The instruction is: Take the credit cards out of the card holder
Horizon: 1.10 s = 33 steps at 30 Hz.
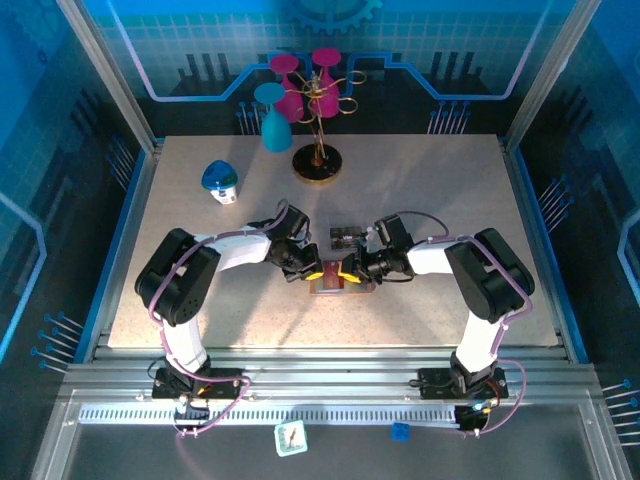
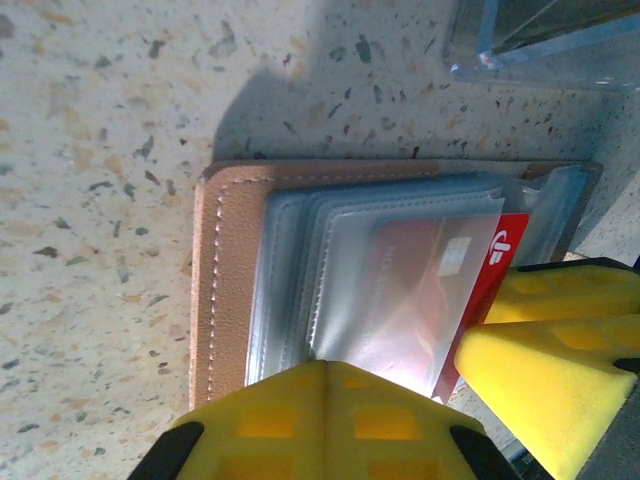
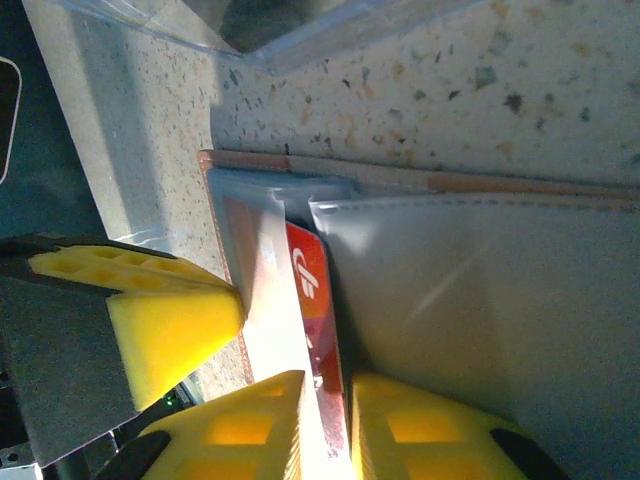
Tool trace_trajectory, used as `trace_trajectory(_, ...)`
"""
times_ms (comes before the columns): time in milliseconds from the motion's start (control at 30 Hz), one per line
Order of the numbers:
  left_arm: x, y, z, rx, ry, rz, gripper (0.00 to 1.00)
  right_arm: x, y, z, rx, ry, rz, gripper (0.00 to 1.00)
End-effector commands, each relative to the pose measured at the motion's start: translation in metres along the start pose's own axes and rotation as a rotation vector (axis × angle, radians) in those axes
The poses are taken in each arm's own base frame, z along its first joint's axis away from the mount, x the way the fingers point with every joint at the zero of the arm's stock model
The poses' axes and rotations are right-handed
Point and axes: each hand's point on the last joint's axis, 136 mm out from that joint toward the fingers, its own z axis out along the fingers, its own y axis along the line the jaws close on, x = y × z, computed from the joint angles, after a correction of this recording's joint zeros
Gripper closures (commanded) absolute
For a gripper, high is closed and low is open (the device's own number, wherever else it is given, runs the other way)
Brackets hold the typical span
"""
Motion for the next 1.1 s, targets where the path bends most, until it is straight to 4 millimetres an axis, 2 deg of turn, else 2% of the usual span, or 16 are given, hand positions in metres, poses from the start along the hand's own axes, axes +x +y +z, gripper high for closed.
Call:
trace_trajectory(0, 0.010, 0.009, 0.007, -0.036, 0.054, 0.006, 0.95, 0.007, -0.010, 0.005, 0.000, 0.027, 0.039, 0.84)
trace_trajectory(467, 0.008, 0.011, 0.006, -0.055, 0.045, 0.012, 0.95, 0.007, -0.012, -0.007, 0.009, 0.002, 0.038, 0.92)
trace_trajectory(1067, 0.007, 0.010, 0.003, -0.064, 0.043, 0.024, 0.95, 0.005, -0.024, -0.031, 0.056, -0.028, 0.028, 0.95)
